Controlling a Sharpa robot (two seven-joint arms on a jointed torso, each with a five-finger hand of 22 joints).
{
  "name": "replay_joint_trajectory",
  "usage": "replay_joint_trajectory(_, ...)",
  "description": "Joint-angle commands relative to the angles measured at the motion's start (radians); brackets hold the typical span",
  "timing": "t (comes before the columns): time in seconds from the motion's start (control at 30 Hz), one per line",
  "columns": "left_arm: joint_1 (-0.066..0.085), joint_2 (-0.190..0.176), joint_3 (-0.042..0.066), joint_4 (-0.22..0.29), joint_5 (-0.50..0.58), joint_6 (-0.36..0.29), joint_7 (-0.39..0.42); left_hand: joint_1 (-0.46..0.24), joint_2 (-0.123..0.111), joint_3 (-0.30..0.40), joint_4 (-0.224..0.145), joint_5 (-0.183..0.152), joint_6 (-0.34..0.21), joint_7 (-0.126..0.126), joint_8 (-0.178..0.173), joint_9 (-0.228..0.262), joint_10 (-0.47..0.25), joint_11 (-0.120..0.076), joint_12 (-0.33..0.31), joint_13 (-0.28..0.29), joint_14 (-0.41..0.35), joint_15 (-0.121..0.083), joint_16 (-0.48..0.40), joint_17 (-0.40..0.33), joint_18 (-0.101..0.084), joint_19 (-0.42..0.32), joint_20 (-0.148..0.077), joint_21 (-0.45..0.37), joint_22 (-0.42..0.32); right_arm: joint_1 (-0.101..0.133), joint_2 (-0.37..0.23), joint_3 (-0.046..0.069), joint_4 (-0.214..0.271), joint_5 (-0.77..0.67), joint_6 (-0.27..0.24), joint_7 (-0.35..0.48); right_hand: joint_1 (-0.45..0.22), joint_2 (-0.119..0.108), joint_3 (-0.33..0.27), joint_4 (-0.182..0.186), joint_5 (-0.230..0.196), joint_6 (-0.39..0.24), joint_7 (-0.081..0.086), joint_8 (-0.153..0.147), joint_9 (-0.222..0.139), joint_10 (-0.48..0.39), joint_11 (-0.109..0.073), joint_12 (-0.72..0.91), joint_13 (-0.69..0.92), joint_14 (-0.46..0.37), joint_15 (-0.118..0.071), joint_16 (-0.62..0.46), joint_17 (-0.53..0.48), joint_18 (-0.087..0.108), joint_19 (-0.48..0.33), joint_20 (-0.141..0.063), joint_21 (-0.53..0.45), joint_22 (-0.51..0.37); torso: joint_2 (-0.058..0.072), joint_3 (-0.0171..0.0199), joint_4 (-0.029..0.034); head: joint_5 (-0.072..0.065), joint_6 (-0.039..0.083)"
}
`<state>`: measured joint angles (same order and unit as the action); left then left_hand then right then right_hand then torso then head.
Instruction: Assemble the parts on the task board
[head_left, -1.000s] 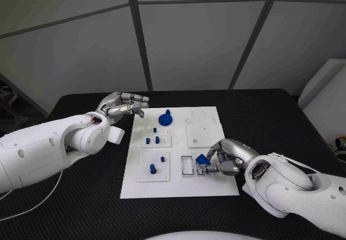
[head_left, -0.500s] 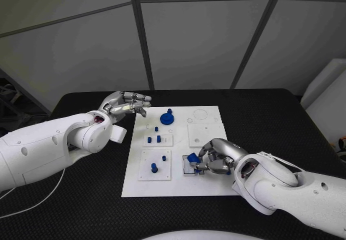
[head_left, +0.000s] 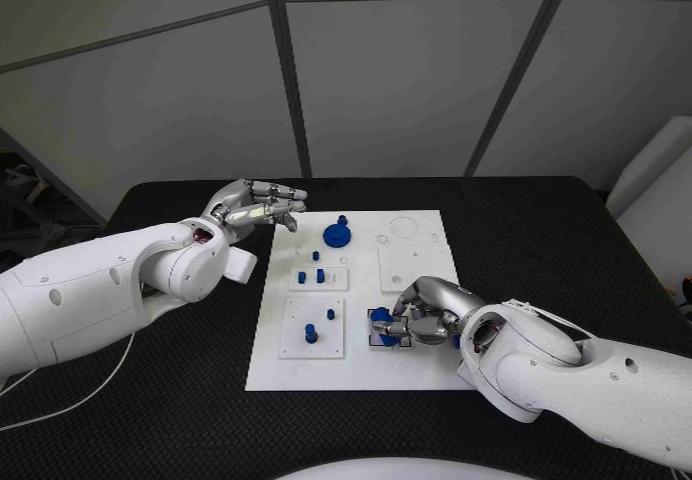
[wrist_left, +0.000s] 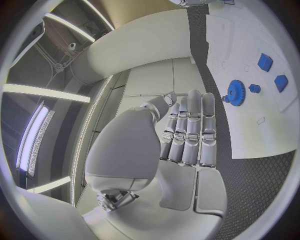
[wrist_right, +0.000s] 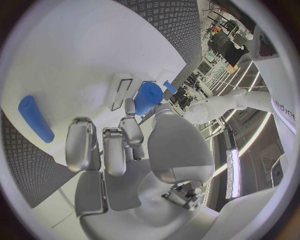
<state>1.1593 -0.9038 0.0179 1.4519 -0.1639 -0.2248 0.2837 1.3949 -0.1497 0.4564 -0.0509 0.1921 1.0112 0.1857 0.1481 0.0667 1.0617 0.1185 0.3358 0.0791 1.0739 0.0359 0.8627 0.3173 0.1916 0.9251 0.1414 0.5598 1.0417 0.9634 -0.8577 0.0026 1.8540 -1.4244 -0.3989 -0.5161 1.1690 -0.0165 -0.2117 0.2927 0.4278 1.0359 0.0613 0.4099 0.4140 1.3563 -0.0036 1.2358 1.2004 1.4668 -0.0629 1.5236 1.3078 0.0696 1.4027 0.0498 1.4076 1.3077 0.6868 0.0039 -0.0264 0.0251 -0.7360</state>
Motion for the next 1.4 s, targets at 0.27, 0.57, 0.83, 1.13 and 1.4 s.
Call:
replay_joint_trajectory(0.27, 0.001, -0.001, 0.001, 0.002, 0.002, 0.012, 0.000, -0.012, 0.001, -0.005, -0.001, -0.002, -0.006, 0.003, 0.005, 0.000, -0.010, 0.000, 0.005, 0.001, 0.001, 0.007, -0.005, -0.001, -0.010, -0.006, 0.003, -0.006, -0.001, 0.000, 0.007, -0.001, -0.004, 0.000, 0.021, -0.015, -0.115, -0.044, -0.003, 0.003, -0.253, -0.028, 0.004, 0.016, 0.033, -0.006, -0.002, -0.025, -0.007, 0.079, -0.005, -0.011, 0.143, -0.007, -0.007, -0.003, -0.016, 0.006, -0.002, 0.0002, 0.0003, 0.001, 0.000)
replay_joint_trajectory(0.57, 0.001, -0.001, 0.001, 0.002, 0.002, 0.012, -0.001, -0.012, 0.001, -0.005, -0.001, -0.002, -0.006, 0.003, 0.005, 0.000, -0.010, 0.000, 0.005, 0.001, 0.001, 0.007, -0.005, -0.001, -0.010, -0.006, 0.003, -0.006, -0.001, 0.000, 0.001, -0.001, 0.009, -0.008, 0.013, 0.001, -0.148, -0.067, 0.022, 0.003, -0.279, -0.033, 0.004, 0.021, 0.046, -0.009, -0.002, -0.033, -0.008, 0.079, -0.004, -0.013, 0.141, -0.006, -0.009, -0.002, -0.019, 0.003, -0.001, 0.0007, -0.0015, 0.000, 0.001)
replay_joint_trajectory(0.83, 0.001, -0.002, 0.001, 0.001, 0.002, 0.013, -0.002, -0.012, 0.002, -0.006, 0.000, -0.002, -0.006, 0.003, 0.005, 0.000, -0.010, 0.000, 0.006, 0.000, 0.000, 0.007, -0.005, -0.001, -0.010, -0.006, 0.003, -0.007, -0.002, 0.000, -0.016, -0.001, 0.031, -0.016, 0.019, 0.022, -0.071, -0.051, 0.056, -0.003, -0.219, -0.032, 0.000, 0.031, 0.064, 0.003, -0.005, -0.024, 0.009, 0.080, -0.007, -0.012, 0.144, -0.007, -0.006, -0.005, -0.018, 0.007, -0.001, 0.0009, -0.0004, 0.001, -0.001)
replay_joint_trajectory(1.13, 0.001, -0.003, 0.001, 0.000, 0.002, 0.014, -0.003, -0.012, 0.002, -0.006, 0.000, -0.002, -0.006, 0.003, 0.005, 0.000, -0.010, 0.000, 0.006, 0.000, 0.000, 0.007, -0.005, -0.001, -0.010, -0.006, 0.003, -0.007, -0.002, 0.000, -0.036, -0.001, 0.043, -0.032, 0.016, 0.028, 0.038, -0.022, 0.067, -0.013, -0.204, -0.027, -0.006, 0.043, 0.081, 0.019, -0.012, -0.006, 0.035, 0.082, -0.012, -0.008, 0.153, -0.009, 0.001, -0.009, -0.012, 0.016, -0.001, 0.0000, -0.0009, 0.001, -0.001)
replay_joint_trajectory(1.4, 0.001, -0.003, 0.001, 0.000, 0.002, 0.014, -0.004, -0.012, 0.002, -0.006, 0.000, -0.002, -0.006, 0.003, 0.005, 0.000, -0.010, 0.000, 0.006, 0.000, 0.000, 0.007, -0.005, -0.001, -0.010, -0.006, 0.003, -0.007, -0.002, 0.000, -0.029, -0.001, 0.027, -0.049, 0.029, 0.019, 0.093, 0.003, 0.069, -0.015, -0.188, -0.024, -0.010, 0.050, 0.090, 0.029, -0.015, 0.005, 0.050, 0.083, -0.015, -0.006, 0.158, -0.010, 0.004, -0.012, -0.010, 0.021, 0.000, -0.0001, 0.0014, 0.000, -0.001)
